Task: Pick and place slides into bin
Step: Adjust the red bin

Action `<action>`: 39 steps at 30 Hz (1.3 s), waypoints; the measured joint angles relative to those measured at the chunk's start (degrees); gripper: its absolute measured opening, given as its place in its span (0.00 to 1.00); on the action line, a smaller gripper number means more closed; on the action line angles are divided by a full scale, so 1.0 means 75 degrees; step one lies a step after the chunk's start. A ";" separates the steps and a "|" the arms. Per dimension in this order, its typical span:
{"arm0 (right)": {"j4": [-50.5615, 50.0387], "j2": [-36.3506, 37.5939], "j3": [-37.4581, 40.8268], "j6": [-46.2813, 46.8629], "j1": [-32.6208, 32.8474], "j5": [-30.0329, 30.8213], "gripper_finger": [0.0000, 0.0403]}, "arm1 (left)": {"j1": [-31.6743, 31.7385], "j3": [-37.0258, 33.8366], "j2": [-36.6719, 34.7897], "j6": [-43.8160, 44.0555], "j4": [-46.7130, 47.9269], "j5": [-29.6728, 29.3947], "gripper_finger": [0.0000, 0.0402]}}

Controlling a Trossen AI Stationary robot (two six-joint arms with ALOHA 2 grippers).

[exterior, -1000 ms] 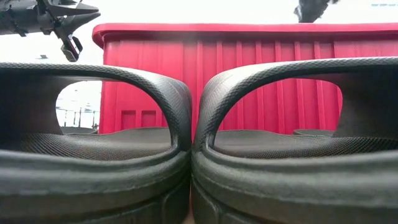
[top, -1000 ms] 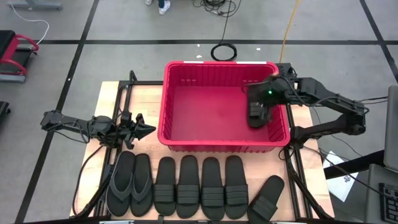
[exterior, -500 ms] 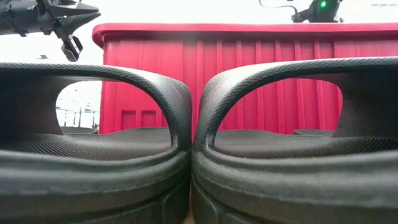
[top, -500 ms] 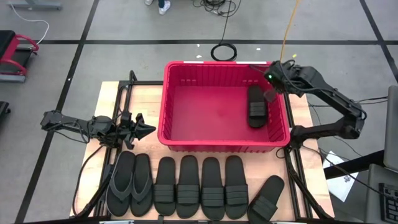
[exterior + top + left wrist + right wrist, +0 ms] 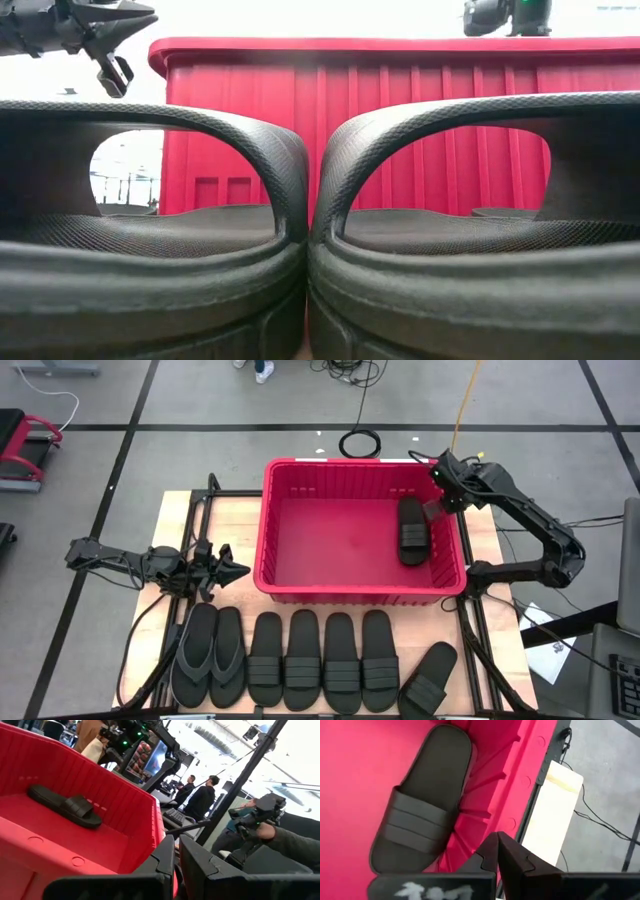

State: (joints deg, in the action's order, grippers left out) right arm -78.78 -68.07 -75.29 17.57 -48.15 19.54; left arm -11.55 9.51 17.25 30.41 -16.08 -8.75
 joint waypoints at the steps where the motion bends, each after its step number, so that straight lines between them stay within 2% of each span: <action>1: 0.0069 0.0017 0.0044 0.0033 -0.0031 0.0016 0.00 | 0.0000 0.0001 -0.0002 -0.0007 0.0000 -0.0001 0.06; 8: 0.0312 0.0008 0.0096 0.0008 -0.0126 0.0384 0.00 | 0.0000 -0.0001 -0.0001 -0.0014 0.0005 -0.0009 0.06; 11: 0.0308 0.0031 0.0100 -0.0129 -0.0124 0.0349 0.00 | 0.0000 0.0002 -0.0001 -0.0017 0.0007 -0.0009 0.06; 13: 0.0310 0.0086 0.0100 -0.0239 -0.0137 0.0033 0.00 | 0.0000 0.0002 -0.0001 -0.0017 0.0009 -0.0012 0.06; 19: 0.0282 0.0084 0.0100 -0.0226 -0.0179 0.0281 0.00 | 0.0000 0.0002 0.0001 -0.0031 0.0017 -0.0024 0.06; 27: -0.0014 -0.0084 0.0100 -0.0042 -0.0115 0.0915 0.00 | 0.0000 0.0002 -0.0002 -0.0003 0.0012 -0.0038 0.06; 31: -0.0423 -0.0388 0.0282 0.0153 0.0174 0.1828 0.00 | 0.0000 0.0002 -0.0001 -0.0009 0.0009 -0.0035 0.06; 33: -0.0421 -0.0417 0.0480 0.0280 0.0246 0.2002 0.00 | 0.0000 0.0002 -0.0002 -0.0011 0.0009 -0.0035 0.06; 39: -0.0275 -0.0200 0.0923 0.0548 0.0123 0.1314 0.00 | 0.0000 0.0002 0.0000 -0.0082 0.0028 -0.0033 0.06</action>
State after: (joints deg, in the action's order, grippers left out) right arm -80.84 -69.57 -68.37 21.69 -47.23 29.40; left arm -11.55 9.52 17.25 29.80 -15.86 -9.00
